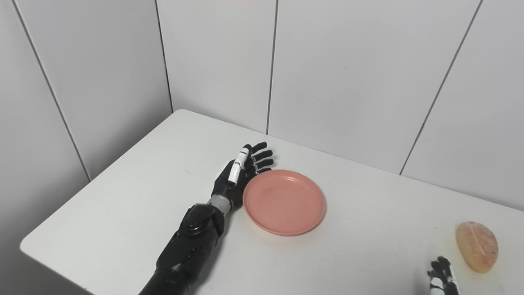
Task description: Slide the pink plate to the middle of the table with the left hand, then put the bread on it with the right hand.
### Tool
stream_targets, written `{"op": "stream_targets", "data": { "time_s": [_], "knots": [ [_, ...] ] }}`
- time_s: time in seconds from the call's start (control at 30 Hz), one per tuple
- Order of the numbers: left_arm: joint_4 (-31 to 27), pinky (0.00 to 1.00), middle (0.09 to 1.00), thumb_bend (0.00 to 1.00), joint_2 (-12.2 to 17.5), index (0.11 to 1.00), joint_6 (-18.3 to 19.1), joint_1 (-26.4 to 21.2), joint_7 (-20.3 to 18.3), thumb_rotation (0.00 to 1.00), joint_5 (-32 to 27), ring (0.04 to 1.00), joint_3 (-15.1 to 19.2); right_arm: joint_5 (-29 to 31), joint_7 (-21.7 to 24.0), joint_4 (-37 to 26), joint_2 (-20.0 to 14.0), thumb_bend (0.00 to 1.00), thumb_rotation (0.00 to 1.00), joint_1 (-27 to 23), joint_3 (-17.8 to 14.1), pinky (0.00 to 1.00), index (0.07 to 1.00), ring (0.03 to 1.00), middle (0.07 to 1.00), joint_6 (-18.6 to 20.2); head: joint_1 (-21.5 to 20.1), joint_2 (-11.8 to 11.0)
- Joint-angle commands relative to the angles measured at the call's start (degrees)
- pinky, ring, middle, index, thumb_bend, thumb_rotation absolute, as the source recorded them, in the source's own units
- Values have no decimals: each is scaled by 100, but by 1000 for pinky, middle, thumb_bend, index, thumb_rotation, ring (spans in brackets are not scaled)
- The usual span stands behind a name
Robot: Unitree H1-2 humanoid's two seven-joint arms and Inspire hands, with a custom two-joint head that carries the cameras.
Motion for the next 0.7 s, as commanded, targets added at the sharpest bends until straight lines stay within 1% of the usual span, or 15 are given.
{"op": "stream_targets", "data": {
  "time_s": [0.0, 0.07, 0.17, 0.2, 0.3, 0.37, 0.43, 0.5, 0.53, 0.57, 0.67],
  "knots": [
    [150, 783, 819, 372, -140, 816, 420, 191, 8, 1000, 57, 808, -66, -38, -33, -104, 2, 102, 1000, -87, 9, 943, 932, 917, 920, -197, -55, 27],
    [96, 771, 814, 377, -213, 810, 442, 217, 7, 1000, 75, 800, -103, -72, -47, -88, 8, 105, 1000, -95, 22, 926, 926, 910, 914, -210, -136, 65],
    [37, 788, 827, 369, -335, 824, 476, 255, -18, 1000, 83, 810, -156, -93, -49, -25, -7, 96, 1000, -98, 49, 897, 921, 902, 912, -340, -230, 95],
    [-10, 790, 828, 367, -378, 825, 514, 277, -18, 1000, 81, 811, -178, -79, -39, 13, -17, 96, 1000, -106, 53, 892, 921, 901, 912, -382, -335, 137],
    [-156, 793, 828, 369, -502, 823, 616, 354, -49, 1000, 80, 812, -253, -115, -65, 61, -20, 123, 1000, -116, 61, 855, 913, 888, 903, -414, -401, 163],
    [-284, 786, 828, 363, -575, 822, 699, 428, -30, 1000, 162, 812, -353, -102, -70, 67, -10, 137, 1000, -119, 65, 854, 910, 884, 900, -395, -480, 206],
    [-389, 785, 830, 357, -635, 826, 728, 519, -54, 1000, 289, 814, -516, -51, -61, 95, 10, 144, 1000, -128, 68, 855, 908, 886, 899, -421, -627, 278],
    [-454, 789, 829, 360, -689, 824, 750, 586, -104, 1000, 311, 813, -600, -10, -48, 85, 38, 152, 1000, -130, 78, 840, 910, 885, 900, -412, -770, 344],
    [-479, 791, 829, 363, -698, 824, 767, 604, -120, 1000, 303, 813, -609, -4, -47, 74, 47, 152, 1000, -130, 88, 834, 911, 884, 900, -403, -818, 363],
    [-551, 792, 829, 365, -737, 824, 836, 640, -140, 1000, 274, 813, -623, 52, -12, 62, 58, 152, 1000, -131, 103, 831, 911, 884, 900, -404, -958, 417],
    [-722, 806, 831, 368, -815, 824, 985, 719, -164, 1000, 254, 817, -643, 78, 1, 38, 86, 151, 1000, -142, 148, 833, 923, 885, 906, -380, -1124, 491]
  ]
}}
